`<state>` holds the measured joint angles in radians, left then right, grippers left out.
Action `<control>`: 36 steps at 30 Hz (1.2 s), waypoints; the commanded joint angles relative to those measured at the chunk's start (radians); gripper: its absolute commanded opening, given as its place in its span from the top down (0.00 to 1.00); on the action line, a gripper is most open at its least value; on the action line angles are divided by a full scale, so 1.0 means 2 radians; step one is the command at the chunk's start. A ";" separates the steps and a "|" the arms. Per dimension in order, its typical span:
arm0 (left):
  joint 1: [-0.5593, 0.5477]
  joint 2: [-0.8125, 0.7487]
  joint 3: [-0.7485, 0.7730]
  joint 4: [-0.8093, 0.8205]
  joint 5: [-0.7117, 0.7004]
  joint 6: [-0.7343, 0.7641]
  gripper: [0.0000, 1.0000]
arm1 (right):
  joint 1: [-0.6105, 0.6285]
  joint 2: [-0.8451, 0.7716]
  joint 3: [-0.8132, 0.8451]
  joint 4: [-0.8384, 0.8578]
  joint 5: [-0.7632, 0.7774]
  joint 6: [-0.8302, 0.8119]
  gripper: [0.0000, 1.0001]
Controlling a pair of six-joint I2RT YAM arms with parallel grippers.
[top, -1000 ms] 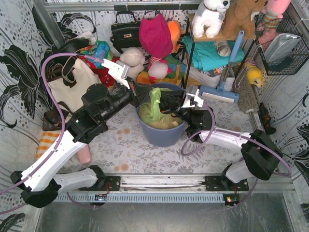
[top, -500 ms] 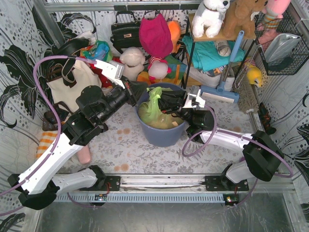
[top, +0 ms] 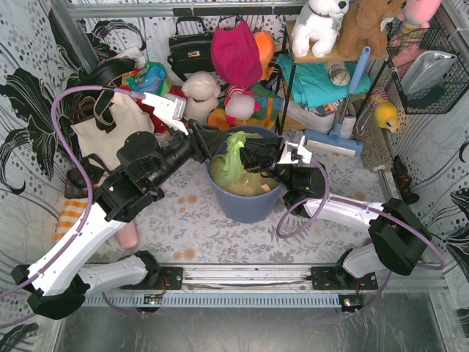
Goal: Tie the trash bag
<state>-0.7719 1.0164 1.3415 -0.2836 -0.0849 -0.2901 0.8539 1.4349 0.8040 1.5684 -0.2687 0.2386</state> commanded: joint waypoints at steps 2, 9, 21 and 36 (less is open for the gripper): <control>0.000 -0.017 -0.022 0.020 -0.024 -0.053 0.56 | 0.002 -0.010 0.015 0.022 -0.005 -0.005 1.00; 0.001 -0.027 -0.061 0.066 -0.002 -0.103 0.68 | 0.002 -0.009 0.015 0.026 -0.006 -0.004 1.00; 0.018 -0.046 -0.129 0.170 0.017 -0.188 1.00 | 0.002 -0.010 0.011 0.029 -0.007 0.000 1.00; 0.021 -0.057 -0.096 0.146 -0.019 -0.150 1.00 | 0.002 -0.012 0.005 0.034 -0.004 -0.001 1.00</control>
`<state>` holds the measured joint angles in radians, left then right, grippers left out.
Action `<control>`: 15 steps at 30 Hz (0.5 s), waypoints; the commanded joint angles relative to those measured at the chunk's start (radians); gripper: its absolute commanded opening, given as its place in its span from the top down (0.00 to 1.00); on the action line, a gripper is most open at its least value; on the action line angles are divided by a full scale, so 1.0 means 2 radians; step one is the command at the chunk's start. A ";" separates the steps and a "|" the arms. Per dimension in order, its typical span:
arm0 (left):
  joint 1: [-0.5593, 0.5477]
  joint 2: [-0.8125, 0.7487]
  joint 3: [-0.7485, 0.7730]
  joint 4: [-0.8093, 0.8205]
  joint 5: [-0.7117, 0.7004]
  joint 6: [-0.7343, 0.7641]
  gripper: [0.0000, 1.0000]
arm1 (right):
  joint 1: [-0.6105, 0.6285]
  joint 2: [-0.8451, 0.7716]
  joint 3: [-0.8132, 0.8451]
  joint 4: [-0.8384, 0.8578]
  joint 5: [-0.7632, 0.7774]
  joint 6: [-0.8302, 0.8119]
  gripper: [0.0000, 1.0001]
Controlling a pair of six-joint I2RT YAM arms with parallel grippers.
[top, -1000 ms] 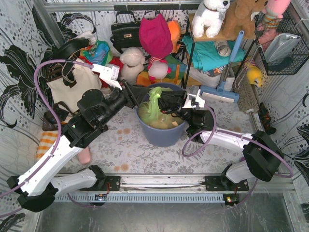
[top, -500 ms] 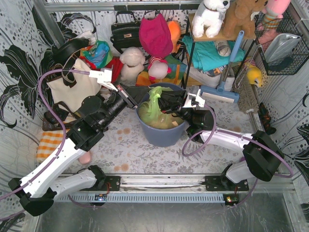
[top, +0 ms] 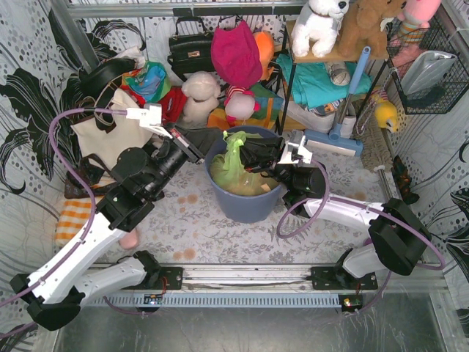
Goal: Tie the trash bag
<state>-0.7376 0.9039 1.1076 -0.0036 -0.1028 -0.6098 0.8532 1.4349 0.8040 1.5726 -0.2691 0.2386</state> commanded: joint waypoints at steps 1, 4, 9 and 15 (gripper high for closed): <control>0.004 -0.001 0.021 -0.005 -0.018 0.002 1.00 | 0.002 -0.012 0.006 0.033 -0.004 -0.001 1.00; 0.008 -0.012 0.002 -0.009 -0.034 -0.035 0.81 | 0.002 -0.011 0.006 0.037 -0.003 -0.001 1.00; 0.031 -0.037 -0.059 0.056 0.021 -0.092 0.52 | 0.002 -0.011 0.010 0.044 -0.001 0.002 1.00; 0.035 -0.057 -0.116 0.138 0.089 -0.014 0.47 | 0.002 -0.010 0.014 0.047 -0.006 0.010 1.00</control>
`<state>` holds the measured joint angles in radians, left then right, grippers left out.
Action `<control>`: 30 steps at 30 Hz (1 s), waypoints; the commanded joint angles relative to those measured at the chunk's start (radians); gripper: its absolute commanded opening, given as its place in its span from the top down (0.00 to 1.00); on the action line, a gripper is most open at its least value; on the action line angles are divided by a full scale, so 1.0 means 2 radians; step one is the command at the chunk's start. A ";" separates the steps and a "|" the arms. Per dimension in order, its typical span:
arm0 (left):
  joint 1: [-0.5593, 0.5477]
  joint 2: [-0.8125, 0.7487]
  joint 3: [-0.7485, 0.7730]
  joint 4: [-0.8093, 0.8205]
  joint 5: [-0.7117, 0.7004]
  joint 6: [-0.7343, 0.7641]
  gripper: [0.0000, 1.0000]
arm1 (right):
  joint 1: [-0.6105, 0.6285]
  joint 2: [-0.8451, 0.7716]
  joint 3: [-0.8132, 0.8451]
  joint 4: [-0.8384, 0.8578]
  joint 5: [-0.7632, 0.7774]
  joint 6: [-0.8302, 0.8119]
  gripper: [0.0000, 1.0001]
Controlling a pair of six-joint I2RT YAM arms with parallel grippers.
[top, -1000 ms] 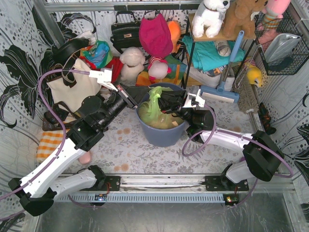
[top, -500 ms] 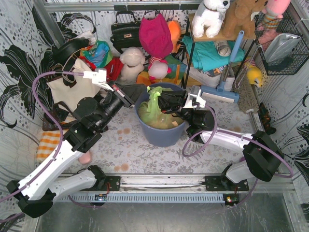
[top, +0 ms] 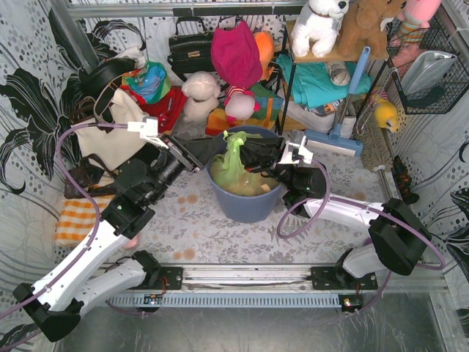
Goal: Tie the trash bag
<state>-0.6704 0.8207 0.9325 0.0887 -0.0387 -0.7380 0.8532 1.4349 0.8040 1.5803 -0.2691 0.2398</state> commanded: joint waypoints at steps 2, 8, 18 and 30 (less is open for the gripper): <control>0.002 -0.023 -0.045 0.119 0.078 0.100 0.47 | 0.002 -0.010 0.016 0.043 -0.008 0.012 1.00; 0.014 -0.018 -0.043 0.142 0.167 0.225 0.47 | 0.002 -0.007 0.023 0.039 -0.016 0.017 1.00; 0.139 0.018 -0.038 0.231 0.355 0.195 0.51 | 0.002 -0.014 0.024 0.030 -0.024 0.016 1.00; 0.210 0.130 -0.016 0.506 0.574 0.012 0.60 | 0.002 -0.011 0.028 0.033 -0.027 0.031 1.00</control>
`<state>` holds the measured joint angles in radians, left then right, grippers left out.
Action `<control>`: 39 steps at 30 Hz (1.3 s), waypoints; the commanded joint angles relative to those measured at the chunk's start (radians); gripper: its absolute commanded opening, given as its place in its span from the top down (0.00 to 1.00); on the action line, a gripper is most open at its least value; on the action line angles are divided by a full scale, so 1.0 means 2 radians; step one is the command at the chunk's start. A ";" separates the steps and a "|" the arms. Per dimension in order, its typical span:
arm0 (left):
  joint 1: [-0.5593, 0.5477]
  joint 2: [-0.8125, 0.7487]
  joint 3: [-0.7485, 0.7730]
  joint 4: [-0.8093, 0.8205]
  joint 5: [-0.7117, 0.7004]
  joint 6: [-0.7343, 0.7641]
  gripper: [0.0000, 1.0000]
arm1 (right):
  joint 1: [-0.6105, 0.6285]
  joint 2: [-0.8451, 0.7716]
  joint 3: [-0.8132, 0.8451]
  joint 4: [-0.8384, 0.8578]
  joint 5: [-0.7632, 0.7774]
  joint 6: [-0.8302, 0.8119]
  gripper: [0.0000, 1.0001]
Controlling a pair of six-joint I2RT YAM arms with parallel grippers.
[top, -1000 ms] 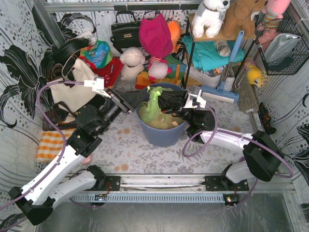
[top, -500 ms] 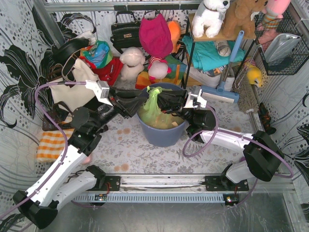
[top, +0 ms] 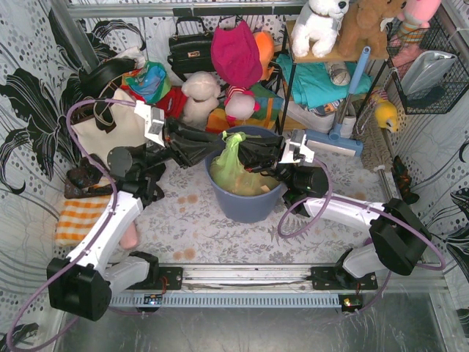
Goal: Tie the trash bag
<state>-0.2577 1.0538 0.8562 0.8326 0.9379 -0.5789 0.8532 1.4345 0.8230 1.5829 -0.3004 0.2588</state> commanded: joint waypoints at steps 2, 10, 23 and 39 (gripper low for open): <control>0.005 0.019 0.026 0.138 0.092 -0.066 0.59 | 0.002 -0.012 0.019 0.031 -0.012 0.023 1.00; 0.004 0.054 0.046 0.182 0.097 -0.088 0.60 | 0.003 -0.010 0.022 0.027 -0.017 0.028 1.00; 0.004 0.069 0.056 0.131 0.081 -0.056 0.57 | 0.003 -0.006 0.028 0.033 -0.023 0.037 1.00; 0.005 0.095 0.095 0.124 0.102 -0.054 0.85 | 0.005 0.001 0.030 0.041 -0.028 0.046 1.00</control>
<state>-0.2543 1.2350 1.0172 1.0595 1.1271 -0.6861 0.8543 1.4353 0.8490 1.5837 -0.3370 0.3237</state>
